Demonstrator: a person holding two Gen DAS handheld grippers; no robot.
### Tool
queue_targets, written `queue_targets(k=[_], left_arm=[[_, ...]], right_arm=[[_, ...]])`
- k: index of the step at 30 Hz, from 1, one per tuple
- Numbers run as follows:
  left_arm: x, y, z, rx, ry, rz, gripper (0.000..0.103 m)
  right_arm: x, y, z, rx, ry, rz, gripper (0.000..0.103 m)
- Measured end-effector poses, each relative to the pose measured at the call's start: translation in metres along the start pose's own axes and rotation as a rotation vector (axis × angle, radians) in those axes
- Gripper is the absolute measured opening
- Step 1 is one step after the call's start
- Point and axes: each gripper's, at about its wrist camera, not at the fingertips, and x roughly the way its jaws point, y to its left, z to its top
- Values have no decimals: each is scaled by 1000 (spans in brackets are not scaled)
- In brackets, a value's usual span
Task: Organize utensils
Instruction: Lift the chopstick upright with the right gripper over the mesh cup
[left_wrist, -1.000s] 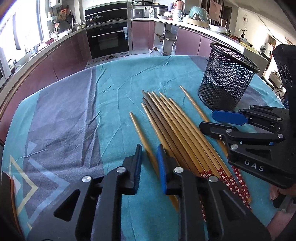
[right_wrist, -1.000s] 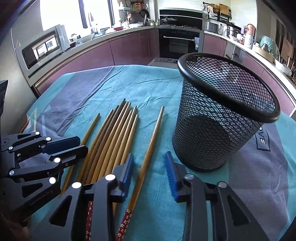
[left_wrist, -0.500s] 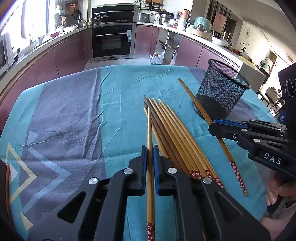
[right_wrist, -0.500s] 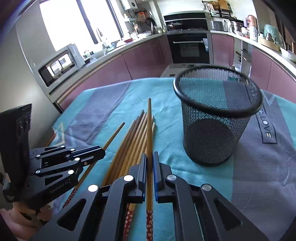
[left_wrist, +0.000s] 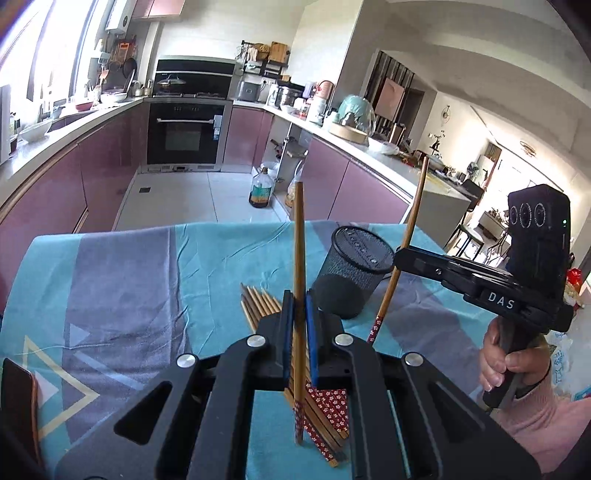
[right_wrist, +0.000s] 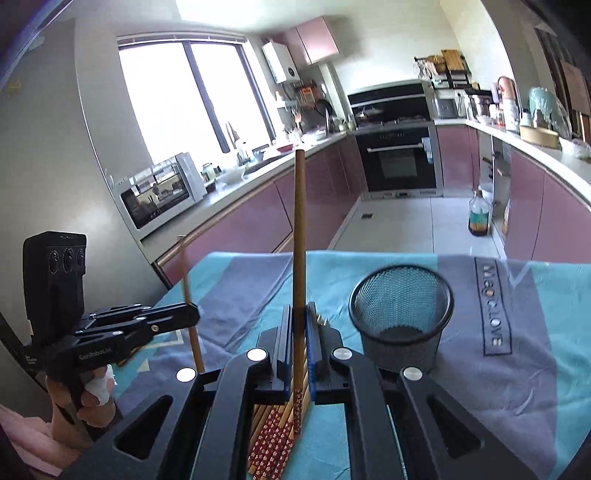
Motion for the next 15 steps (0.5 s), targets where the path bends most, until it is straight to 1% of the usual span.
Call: queue_targets(k=[2,5,9,15], left_arm=[[-13,-2,10,-2,-33,-9,7],[-29,-4,26,-17,-83,-43,7],[-39,-8,51,-31,-137,-78,7],[-29,-26,92,-41,-176,-139,7]], right_arm=[[-7,-1,5,-7,-23,1,5],[-15,-4,14,-17,-58,-3,5],[-25,-8,29,-28,-103,-13,5],[-37,-18,52,-54,-171,-62,5]])
